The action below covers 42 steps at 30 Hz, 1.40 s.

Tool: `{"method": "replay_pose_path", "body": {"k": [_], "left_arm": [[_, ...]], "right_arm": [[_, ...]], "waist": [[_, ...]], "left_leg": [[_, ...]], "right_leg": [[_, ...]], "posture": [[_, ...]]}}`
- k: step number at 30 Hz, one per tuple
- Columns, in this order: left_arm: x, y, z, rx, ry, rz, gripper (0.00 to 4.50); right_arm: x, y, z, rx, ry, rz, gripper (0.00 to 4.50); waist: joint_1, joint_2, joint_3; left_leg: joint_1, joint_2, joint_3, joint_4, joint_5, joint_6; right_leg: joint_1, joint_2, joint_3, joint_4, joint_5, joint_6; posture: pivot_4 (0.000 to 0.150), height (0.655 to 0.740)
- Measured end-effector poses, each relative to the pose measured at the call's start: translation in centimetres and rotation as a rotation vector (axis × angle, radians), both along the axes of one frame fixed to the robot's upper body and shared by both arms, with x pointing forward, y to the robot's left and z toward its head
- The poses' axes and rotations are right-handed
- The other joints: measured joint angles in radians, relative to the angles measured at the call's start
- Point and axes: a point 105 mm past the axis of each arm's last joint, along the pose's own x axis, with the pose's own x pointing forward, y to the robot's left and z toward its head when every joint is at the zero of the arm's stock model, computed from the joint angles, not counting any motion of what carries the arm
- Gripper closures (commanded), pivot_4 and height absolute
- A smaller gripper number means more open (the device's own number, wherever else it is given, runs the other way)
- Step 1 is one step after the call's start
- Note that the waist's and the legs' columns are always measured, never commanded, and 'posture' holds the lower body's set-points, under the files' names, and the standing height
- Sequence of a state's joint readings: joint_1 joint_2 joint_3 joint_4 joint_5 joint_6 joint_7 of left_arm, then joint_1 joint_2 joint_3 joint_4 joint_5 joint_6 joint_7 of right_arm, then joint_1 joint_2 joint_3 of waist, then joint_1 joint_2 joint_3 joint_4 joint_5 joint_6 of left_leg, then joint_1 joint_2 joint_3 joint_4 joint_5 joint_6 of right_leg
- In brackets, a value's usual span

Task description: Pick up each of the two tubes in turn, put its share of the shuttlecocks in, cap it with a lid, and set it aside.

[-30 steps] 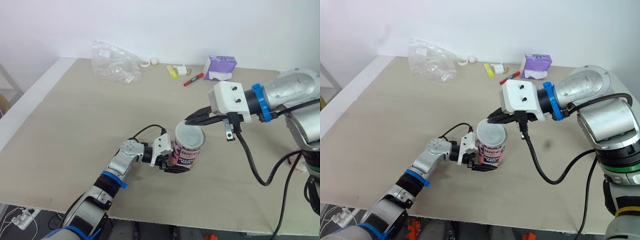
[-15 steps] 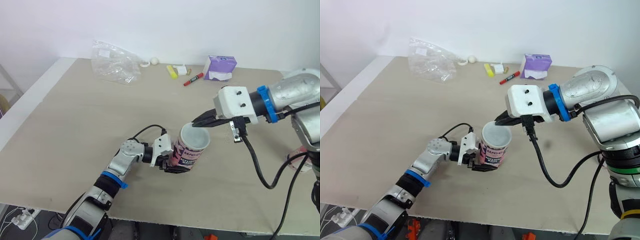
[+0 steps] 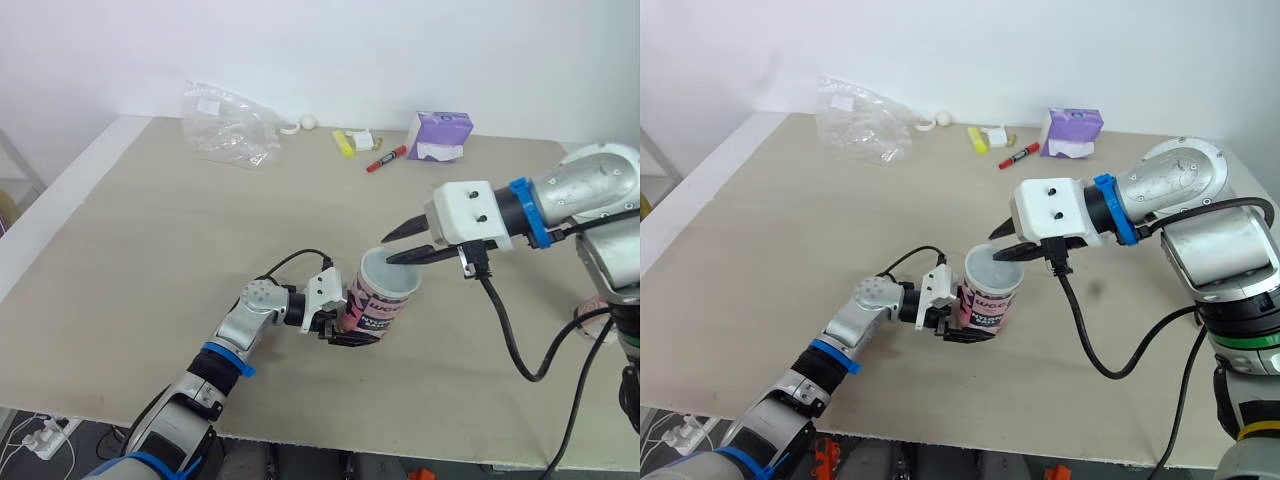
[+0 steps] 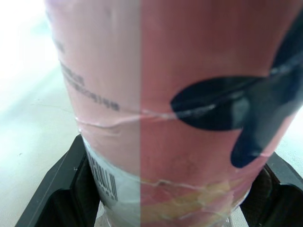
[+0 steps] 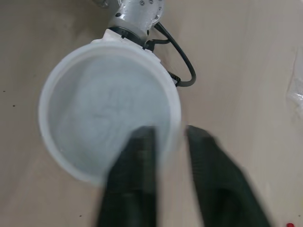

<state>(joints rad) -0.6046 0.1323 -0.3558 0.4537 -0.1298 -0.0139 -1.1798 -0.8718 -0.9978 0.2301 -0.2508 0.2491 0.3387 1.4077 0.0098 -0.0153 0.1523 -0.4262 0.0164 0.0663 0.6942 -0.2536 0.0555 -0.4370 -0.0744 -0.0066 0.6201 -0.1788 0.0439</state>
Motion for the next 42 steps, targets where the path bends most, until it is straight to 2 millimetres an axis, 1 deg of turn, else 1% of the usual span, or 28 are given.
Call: {"method": "replay_pose_path", "body": {"k": [5, 10, 12, 14, 15, 16, 19, 20, 22, 24, 28, 32, 42], "left_arm": [[0.0, 0.0, 0.0, 0.000, 0.001, -0.001, 1.14], [0.0, 0.0, 0.0, 0.000, 0.001, -0.002, 1.14], [0.0, 0.0, 0.0, 0.000, 0.001, -0.001, 1.14], [0.0, 0.0, 0.0, 0.000, 0.001, -0.001, 1.14], [0.0, 0.0, 0.0, 0.000, 0.001, 0.000, 1.14], [0.0, 0.0, 0.0, 0.000, 0.001, 0.000, 1.14], [0.0, 0.0, 0.0, 0.000, 0.003, -0.001, 1.14], [0.0, 0.0, 0.0, -0.001, 0.004, -0.001, 1.14], [0.0, 0.0, 0.0, -0.002, 0.006, -0.001, 1.14], [0.0, 0.0, 0.0, -0.002, 0.006, -0.001, 1.14], [0.0, -0.1, 0.0, -0.004, 0.007, -0.002, 1.14], [0.0, -0.1, 0.0, -0.003, 0.008, 0.000, 1.14], [0.1, 0.0, -0.1, 0.001, 0.014, 0.006, 1.14]], "right_arm": [[0.1, 0.1, 0.5, 0.043, 0.004, -0.019, 2.10], [0.2, -0.5, 3.8, 0.203, 0.009, -0.089, 2.10], [-0.1, -0.7, 4.5, 0.260, 0.038, -0.111, 2.10], [-0.7, -0.6, 4.6, 0.296, 0.078, -0.115, 2.10], [-1.0, -0.4, 4.6, 0.309, 0.096, -0.114, 2.62], [-1.5, -0.2, 4.2, 0.328, 0.131, -0.115, 2.90], [-2.4, 0.8, 2.3, 0.364, 0.235, -0.116, 4.43], [-2.5, 1.0, 1.6, 0.366, 0.263, -0.126, 4.47], [-2.6, 1.1, 0.9, 0.364, 0.275, -0.147, 4.47], [-2.5, 1.2, 0.5, 0.358, 0.282, -0.153, 4.47], [-2.3, 1.0, -2.1, 0.314, 0.333, -0.201, 4.47], [-2.2, 0.7, -2.3, 0.293, 0.293, -0.202, 4.47], [-2.0, 0.7, -3.0, 0.263, 0.259, -0.183, 4.47]], "waist": [[0.000, 0.000, 0.000], [0.000, 0.000, 0.000], [0.000, 0.000, 0.000], [0.000, 0.000, 0.000], [0.000, 0.000, 0.000], [0.000, 0.000, 0.000], [0.000, 0.000, 0.000], [0.000, 0.000, 0.000], [0.000, 0.000, 0.000], [0.000, 0.000, 0.000], [0.000, 0.000, 0.000], [0.000, 0.000, 0.000], [0.000, -0.001, -0.001]], "left_leg": [[0.000, 0.000, 0.000, 0.000, 0.000, 0.000], [0.000, 0.001, 0.000, 0.000, 0.000, 0.000], [0.000, 0.001, 0.000, 0.000, 0.000, 0.000], [0.000, 0.001, 0.000, 0.000, 0.000, 0.000], [0.000, 0.001, 0.000, 0.000, 0.000, 0.000], [0.000, 0.001, 0.000, 0.000, 0.000, 0.000], [0.000, 0.002, 0.000, 0.000, 0.000, 0.000], [0.000, 0.001, 0.000, 0.000, 0.000, 0.000], [0.000, 0.001, 0.000, 0.000, 0.000, 0.000], [0.000, 0.001, 0.000, 0.000, 0.000, 0.000], [0.000, 0.001, 0.000, 0.000, 0.000, 0.000], [0.000, 0.001, 0.000, 0.000, 0.000, 0.000], [0.002, 0.002, -0.001, 0.000, 0.000, 0.000]], "right_leg": [[0.000, 0.000, 0.000, 0.000, 0.000, 0.000], [0.000, 0.000, 0.000, 0.000, 0.000, -0.001], [0.000, 0.000, 0.000, 0.000, 0.000, -0.001], [0.000, 0.000, -0.001, 0.000, 0.000, -0.001], [0.000, 0.000, -0.001, 0.000, 0.000, -0.001], [0.000, 0.000, -0.001, 0.000, 0.000, -0.002], [0.000, 0.000, -0.001, 0.000, 0.000, -0.002], [0.000, 0.000, -0.001, 0.000, 0.001, -0.002], [0.000, 0.000, -0.001, 0.000, 0.001, -0.002], [0.000, 0.000, -0.001, 0.000, 0.001, -0.002], [0.000, 0.000, -0.001, 0.000, 0.001, -0.002], [0.000, 0.000, -0.001, 0.000, 0.001, -0.001], [0.002, 0.001, -0.001, 0.000, 0.000, -0.001]], "posture": [[0.150, 0.7400], [0.150, 0.7400], [0.150, 0.7400], [0.150, 0.7400], [0.150, 0.7400], [0.150, 0.7400], [0.150, 0.7400], [0.150, 0.7400], [0.150, 0.7400], [0.150, 0.7400], [0.150, 0.7400], [0.150, 0.7400], [0.150, 0.7400]]}}
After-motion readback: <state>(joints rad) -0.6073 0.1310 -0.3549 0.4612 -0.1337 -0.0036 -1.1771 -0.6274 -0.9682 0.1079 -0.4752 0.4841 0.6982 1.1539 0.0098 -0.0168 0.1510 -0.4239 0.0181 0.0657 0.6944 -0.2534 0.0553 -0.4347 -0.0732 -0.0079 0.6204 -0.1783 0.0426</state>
